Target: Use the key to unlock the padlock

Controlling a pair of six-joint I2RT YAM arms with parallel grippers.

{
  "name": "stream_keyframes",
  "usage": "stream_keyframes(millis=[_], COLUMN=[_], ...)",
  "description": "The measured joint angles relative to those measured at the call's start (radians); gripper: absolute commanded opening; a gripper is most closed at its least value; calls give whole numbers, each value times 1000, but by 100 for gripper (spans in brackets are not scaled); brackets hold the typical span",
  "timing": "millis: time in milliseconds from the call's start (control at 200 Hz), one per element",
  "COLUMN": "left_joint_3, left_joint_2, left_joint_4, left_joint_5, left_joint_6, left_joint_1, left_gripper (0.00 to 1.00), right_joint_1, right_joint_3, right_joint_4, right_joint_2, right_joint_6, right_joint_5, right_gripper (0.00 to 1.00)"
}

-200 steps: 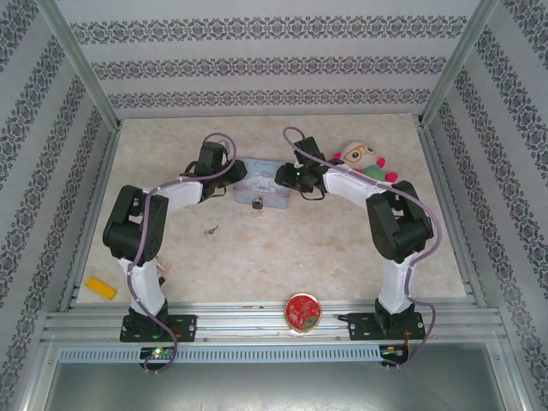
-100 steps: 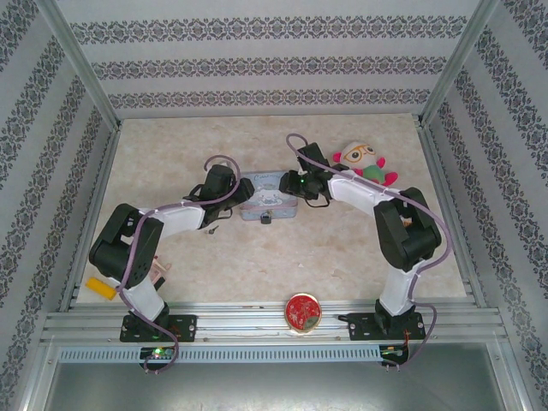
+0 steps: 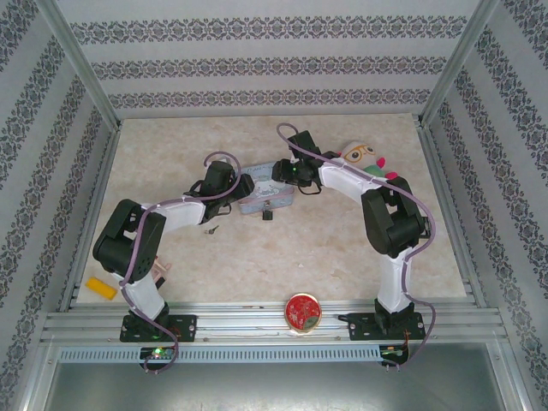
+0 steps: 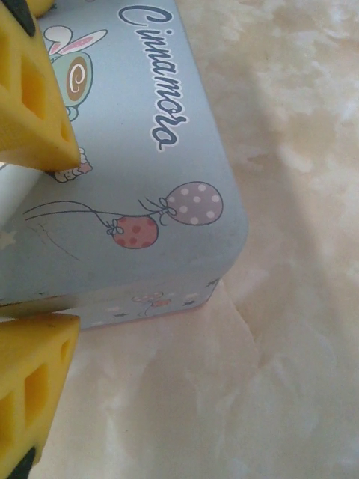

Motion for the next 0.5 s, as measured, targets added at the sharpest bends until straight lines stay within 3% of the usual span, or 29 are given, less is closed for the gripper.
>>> stream_keyframes(millis=[270,370,500], left_joint_3=[16,16,18], left_joint_2=[-13,-65,-169], left_joint_4=[-50,-103,-196], left_joint_5=[-5,-20,-51], left_joint_6=[42,64,108], left_joint_1=[2,10,30], left_gripper=[72,83,87], right_joint_1=[0,0,0], right_joint_3=[34,35,27], right_joint_4=[-61,-95,-134], right_joint_2=[-3,-25,-90], right_joint_6=[-61,-85,-105], right_joint_5=[16,55,120], right_gripper=[77,83,89])
